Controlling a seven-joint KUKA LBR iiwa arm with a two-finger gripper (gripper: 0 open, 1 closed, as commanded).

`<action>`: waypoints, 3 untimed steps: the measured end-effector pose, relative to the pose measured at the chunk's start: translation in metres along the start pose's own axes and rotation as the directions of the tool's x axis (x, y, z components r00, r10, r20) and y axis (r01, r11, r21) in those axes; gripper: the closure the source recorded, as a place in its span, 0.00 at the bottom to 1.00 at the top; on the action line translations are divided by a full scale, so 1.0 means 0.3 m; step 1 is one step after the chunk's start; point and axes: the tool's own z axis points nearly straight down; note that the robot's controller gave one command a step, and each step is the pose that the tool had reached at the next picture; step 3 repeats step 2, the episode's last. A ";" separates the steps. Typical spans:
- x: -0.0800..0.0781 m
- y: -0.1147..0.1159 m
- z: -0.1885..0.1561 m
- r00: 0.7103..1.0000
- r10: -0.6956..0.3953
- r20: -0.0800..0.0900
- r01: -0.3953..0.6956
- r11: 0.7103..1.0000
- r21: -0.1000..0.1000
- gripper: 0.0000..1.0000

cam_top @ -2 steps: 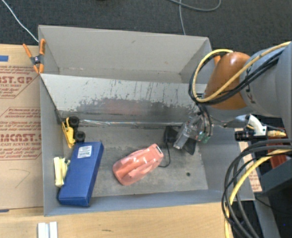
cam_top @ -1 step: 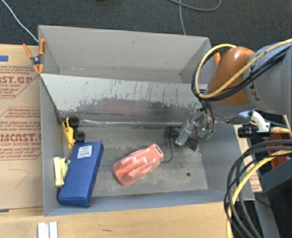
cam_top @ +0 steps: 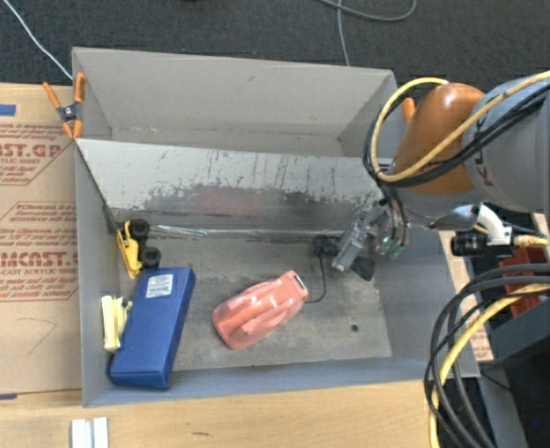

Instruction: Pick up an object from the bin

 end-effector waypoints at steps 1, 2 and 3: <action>0.001 0.000 -0.018 1.000 0.000 -0.001 0.000 1.000 0.000 1.00; 0.003 0.000 -0.042 1.000 -0.001 -0.003 0.001 1.000 0.001 1.00; 0.003 0.000 -0.042 1.000 -0.001 -0.003 0.001 1.000 0.001 1.00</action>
Offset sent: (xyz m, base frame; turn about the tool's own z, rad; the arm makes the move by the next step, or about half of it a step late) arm 0.0000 -0.0001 0.0392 0.0000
